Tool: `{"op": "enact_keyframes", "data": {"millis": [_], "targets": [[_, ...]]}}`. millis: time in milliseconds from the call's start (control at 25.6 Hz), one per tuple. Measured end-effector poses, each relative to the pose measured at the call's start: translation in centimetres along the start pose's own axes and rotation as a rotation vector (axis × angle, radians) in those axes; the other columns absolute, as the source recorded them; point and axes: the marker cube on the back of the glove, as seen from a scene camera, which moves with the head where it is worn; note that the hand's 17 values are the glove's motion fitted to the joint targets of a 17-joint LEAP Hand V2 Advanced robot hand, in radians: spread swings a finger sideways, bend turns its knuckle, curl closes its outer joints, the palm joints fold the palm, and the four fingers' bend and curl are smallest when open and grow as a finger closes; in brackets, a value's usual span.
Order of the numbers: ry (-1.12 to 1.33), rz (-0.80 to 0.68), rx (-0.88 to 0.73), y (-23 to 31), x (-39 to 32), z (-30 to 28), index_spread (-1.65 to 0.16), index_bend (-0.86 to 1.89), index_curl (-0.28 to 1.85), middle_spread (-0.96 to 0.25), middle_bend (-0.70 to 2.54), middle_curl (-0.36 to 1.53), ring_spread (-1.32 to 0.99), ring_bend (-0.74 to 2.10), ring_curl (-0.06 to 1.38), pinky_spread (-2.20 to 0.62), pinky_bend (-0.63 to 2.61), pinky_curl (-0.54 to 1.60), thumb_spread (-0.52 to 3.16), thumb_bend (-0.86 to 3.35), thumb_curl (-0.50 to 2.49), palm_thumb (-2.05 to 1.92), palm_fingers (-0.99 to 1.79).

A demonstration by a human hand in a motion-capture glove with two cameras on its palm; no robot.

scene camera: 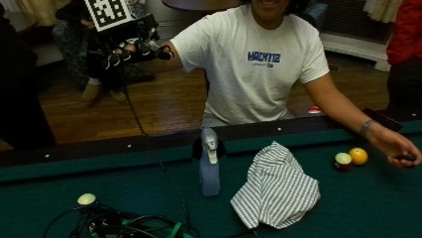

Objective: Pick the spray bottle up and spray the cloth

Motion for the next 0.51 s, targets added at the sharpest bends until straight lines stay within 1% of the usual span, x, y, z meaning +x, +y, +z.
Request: {"op": "enact_keyframes", "data": {"millis": [117,234,273,391,508], "targets": [[0.002,-0.029,-0.001,-0.11,0.21,0.04,-0.28,0.24,0.11,-0.06,0.21,0.08,-0.04,0.27,0.09,0.13,0.39,0.13,0.6,0.2,0.08,0.32,0.5],[0.009,-0.116,-0.049,0.37,0.83,-0.1,-0.33,0.23,0.16,-0.07,0.2,0.11,-0.04,0.27,0.12,0.15,0.4,0.17,0.77,0.21,0.11,0.34,0.48],[0.011,-0.117,-0.04,0.41,0.86,0.0,-0.35,0.22,0.17,-0.07,0.2,0.12,-0.05,0.27,0.13,0.16,0.4,0.18,0.82,0.2,0.12,0.34,0.48],[0.015,-0.06,0.015,0.23,0.63,0.54,-0.38,0.21,0.19,-0.08,0.19,0.15,-0.05,0.27,0.15,0.18,0.39,0.2,0.93,0.2,0.14,0.35,0.48],[0.016,-0.023,-0.017,0.52,0.52,0.67,-0.4,0.19,0.21,-0.08,0.19,0.17,-0.06,0.27,0.16,0.19,0.38,0.21,1.02,0.18,0.15,0.36,0.48]]}}
